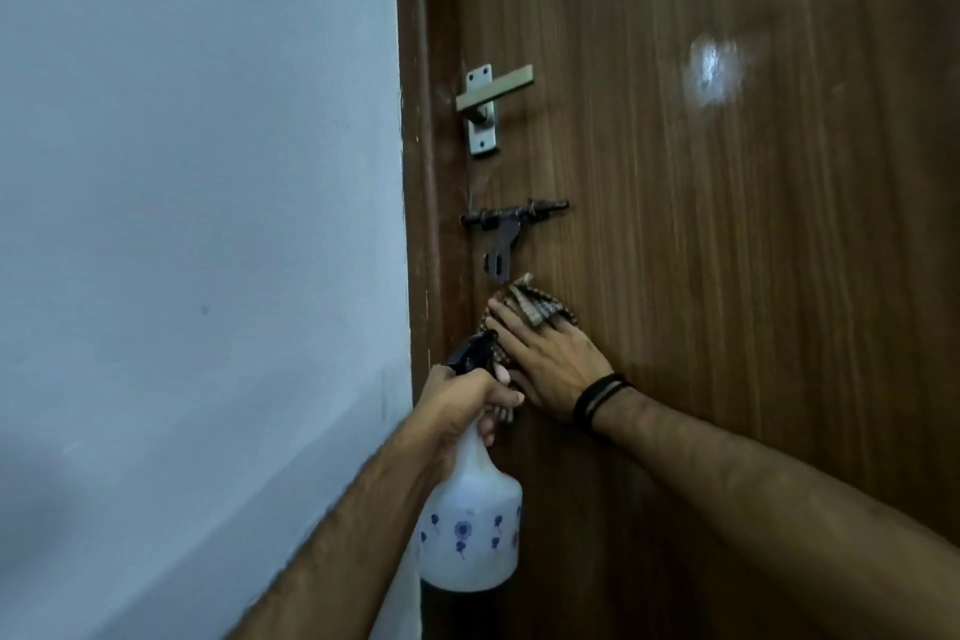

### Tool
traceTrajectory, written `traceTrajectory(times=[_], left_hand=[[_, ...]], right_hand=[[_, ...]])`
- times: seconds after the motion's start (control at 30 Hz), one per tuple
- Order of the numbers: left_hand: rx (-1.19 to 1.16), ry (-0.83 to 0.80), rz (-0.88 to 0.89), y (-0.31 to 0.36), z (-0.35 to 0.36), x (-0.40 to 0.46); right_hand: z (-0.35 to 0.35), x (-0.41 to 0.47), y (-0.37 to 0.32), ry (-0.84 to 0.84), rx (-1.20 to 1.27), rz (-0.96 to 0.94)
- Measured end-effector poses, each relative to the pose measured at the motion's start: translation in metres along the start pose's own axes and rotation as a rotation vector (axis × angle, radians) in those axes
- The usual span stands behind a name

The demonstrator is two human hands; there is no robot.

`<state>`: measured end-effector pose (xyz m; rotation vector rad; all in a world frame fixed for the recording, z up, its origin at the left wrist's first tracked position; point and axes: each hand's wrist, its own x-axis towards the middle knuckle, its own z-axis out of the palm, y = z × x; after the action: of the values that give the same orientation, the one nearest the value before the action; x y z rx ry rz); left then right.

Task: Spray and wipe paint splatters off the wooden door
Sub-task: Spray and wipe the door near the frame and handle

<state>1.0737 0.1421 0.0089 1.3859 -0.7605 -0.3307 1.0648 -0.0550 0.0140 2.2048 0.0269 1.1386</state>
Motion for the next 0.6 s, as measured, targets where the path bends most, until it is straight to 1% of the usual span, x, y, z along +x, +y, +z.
traceTrajectory(times=[0.07, 0.17, 0.27, 0.33, 0.4, 0.47, 0.6], left_hand=[[-0.016, 0.015, 0.034, 0.017, 0.000, 0.008], [-0.032, -0.039, 0.044, 0.029, 0.000, 0.017], [0.007, -0.167, 0.025, 0.023, 0.010, 0.024], [0.010, -0.242, 0.022, 0.016, 0.017, 0.029], [-0.024, -0.276, 0.029, 0.012, 0.022, 0.037], [-0.087, -0.340, 0.040, 0.009, 0.030, 0.046], [-0.089, -0.468, 0.084, 0.003, 0.061, 0.052]], right_hand=[[-0.011, 0.017, 0.011, -0.028, -0.023, 0.017], [-0.018, 0.007, 0.008, -0.027, -0.024, -0.009], [-0.013, -0.053, -0.006, -0.067, -0.030, -0.101], [-0.009, -0.102, -0.015, -0.150, -0.034, -0.199], [-0.009, -0.130, -0.014, -0.244, -0.033, -0.222], [-0.019, -0.130, 0.003, -0.232, -0.042, -0.159], [-0.062, -0.118, 0.054, -0.071, -0.171, 0.120]])
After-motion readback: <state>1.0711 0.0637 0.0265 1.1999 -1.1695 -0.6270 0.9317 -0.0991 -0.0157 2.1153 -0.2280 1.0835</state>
